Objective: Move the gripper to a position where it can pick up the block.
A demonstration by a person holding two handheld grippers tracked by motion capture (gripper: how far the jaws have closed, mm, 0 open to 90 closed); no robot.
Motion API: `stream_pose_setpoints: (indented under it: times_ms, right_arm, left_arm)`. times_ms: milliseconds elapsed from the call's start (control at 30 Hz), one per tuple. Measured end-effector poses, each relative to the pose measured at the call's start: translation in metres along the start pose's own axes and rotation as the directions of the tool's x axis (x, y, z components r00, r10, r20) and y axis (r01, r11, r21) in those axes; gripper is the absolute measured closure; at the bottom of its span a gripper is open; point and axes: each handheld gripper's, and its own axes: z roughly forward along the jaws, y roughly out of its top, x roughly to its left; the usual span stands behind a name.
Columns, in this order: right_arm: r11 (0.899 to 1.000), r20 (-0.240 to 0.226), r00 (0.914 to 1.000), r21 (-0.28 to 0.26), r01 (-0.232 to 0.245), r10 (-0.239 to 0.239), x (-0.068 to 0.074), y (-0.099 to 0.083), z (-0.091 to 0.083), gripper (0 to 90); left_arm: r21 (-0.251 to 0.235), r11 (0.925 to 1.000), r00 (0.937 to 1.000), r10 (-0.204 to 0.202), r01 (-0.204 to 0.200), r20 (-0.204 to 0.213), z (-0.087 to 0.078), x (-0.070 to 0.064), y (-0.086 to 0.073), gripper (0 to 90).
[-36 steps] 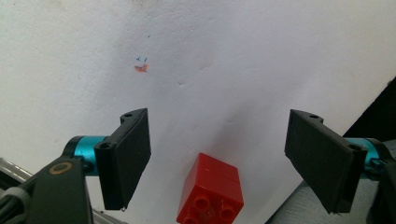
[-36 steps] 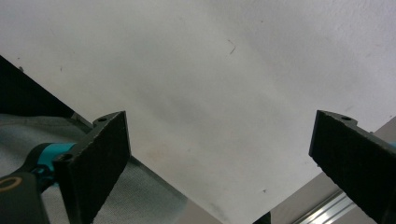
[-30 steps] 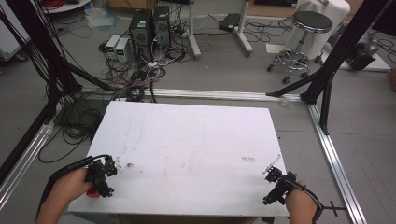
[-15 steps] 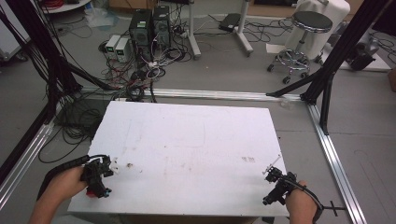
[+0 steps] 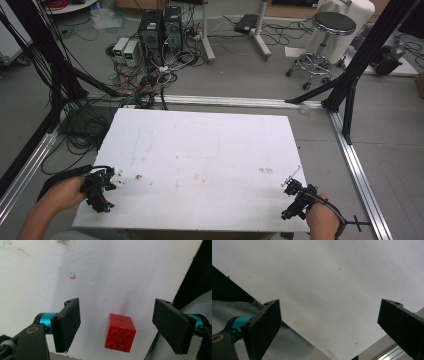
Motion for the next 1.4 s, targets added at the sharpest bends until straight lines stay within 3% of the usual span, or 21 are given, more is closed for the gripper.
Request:
stream_pose_setpoints:
  times_ms: [100,333,1000,1400]
  right_arm:
    - [1.0,-0.005,1.0,-0.001,0.006,-0.006,0.0,0.0,0.001,4.6]
    - [1.0,-0.005,1.0,-0.003,0.001,-0.001,0.0,0.0,0.0,4.6]
    - [1.0,-0.014,0.9999,-0.002,0.005,-0.005,0.0,0.001,0.001,4.6]
    - [1.0,-0.013,0.9999,-0.004,0.005,-0.006,0.0,0.001,0.001,4.6]
  left_arm:
    - [0.001,0.9991,0.9989,0.043,-0.044,0.015,0.002,-0.002,-0.002,22.8]
    - [0.021,0.9962,0.9964,0.085,-0.085,0.007,0.005,-0.003,-0.008,22.9]
    - [0.055,0.9878,0.9892,0.145,-0.146,0.02,0.012,-0.007,-0.026,22.9]
    - [0.07,0.9784,0.9808,0.194,-0.195,0.021,0.03,-0.007,-0.035,22.9]
